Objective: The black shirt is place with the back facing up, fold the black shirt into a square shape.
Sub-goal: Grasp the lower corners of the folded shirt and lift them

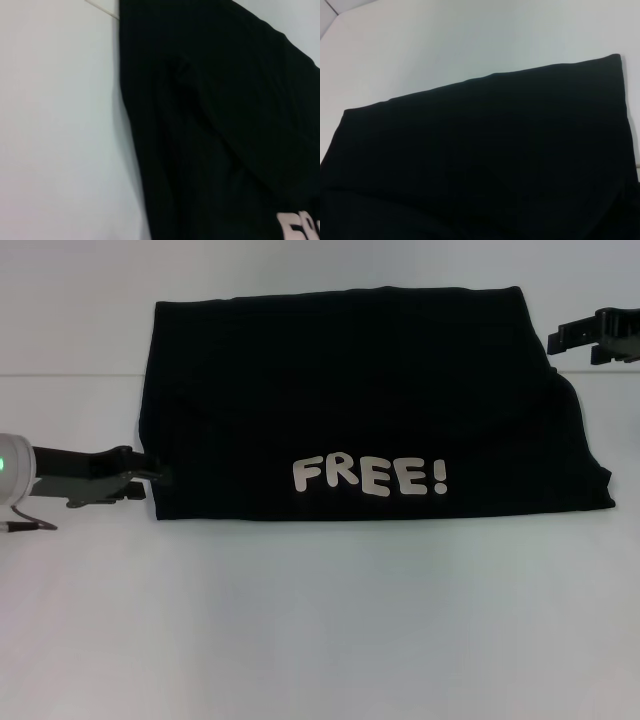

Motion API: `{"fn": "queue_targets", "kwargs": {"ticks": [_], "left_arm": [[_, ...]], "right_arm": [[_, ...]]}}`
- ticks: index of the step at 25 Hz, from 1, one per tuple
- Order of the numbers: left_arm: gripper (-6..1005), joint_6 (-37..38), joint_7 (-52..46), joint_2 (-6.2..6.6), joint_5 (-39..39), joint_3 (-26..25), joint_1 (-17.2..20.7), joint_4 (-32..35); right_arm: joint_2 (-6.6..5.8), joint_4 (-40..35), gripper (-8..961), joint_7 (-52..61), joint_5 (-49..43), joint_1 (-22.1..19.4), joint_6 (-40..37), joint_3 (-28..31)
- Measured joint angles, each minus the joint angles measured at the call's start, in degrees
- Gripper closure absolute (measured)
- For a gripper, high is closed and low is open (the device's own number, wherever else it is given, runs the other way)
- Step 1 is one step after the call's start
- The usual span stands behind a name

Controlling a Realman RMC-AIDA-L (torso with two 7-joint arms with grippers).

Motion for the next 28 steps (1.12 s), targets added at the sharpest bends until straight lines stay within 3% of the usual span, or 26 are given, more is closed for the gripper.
{"fn": "queue_targets", "kwargs": {"ticks": [6, 28], "left_arm": [[501, -6.89, 2.32, -0.51, 0.03, 0.09, -0.47, -4.32], [514, -9.39, 2.84, -1.79, 0.08, 1.93, -2.18, -7.15]], "right_arm": [[-0.01, 0.14, 209, -0.14, 0.00, -0.09, 0.17, 0.01], [-0.10, 0.50, 210, -0.28, 0.00, -0.91, 0.66, -0.09]]}}
